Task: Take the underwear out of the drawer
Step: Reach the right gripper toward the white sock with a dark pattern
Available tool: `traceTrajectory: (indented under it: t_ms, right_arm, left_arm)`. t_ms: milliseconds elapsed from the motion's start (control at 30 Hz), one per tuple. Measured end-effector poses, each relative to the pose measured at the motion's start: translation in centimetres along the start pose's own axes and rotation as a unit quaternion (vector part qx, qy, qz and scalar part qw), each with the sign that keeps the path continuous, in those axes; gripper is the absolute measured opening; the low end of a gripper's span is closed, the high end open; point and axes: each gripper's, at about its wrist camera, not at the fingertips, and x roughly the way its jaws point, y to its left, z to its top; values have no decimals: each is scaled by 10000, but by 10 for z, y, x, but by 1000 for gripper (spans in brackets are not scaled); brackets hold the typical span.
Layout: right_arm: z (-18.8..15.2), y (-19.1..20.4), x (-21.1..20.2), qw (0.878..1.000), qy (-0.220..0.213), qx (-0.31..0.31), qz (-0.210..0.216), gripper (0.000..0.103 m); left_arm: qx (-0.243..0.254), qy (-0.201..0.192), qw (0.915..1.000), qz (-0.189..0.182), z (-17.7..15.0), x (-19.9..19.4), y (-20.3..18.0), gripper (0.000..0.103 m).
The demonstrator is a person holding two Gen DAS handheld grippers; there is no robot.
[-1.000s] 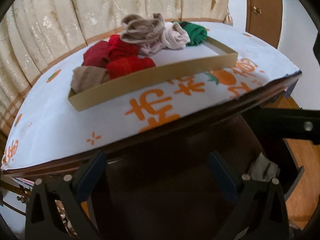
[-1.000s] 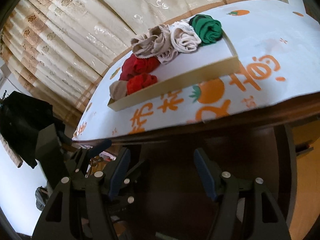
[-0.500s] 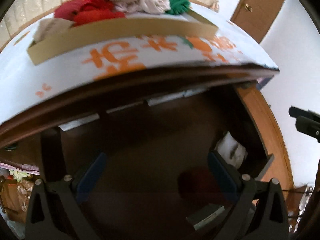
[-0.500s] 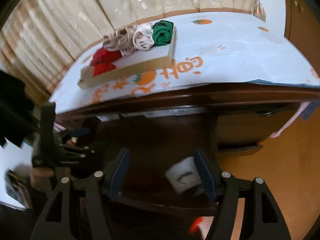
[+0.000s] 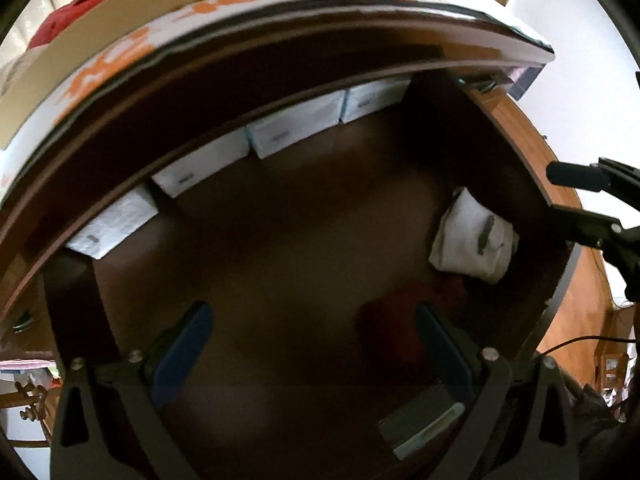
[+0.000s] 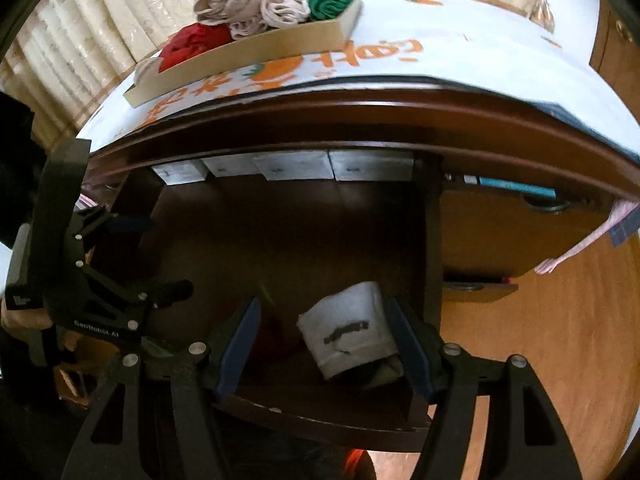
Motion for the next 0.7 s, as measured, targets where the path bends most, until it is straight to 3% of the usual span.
traceTrajectory:
  t_ms: [367,700]
  right_arm:
    - [-7,-2,33,9977,313,393,445,68]
    - [-10,-4,40,9976,330,399,465,68]
  left_arm:
    - [201,297,9991,203,-2,19,-9,99]
    - [323,398,9985,195,-4,24,-17,99]
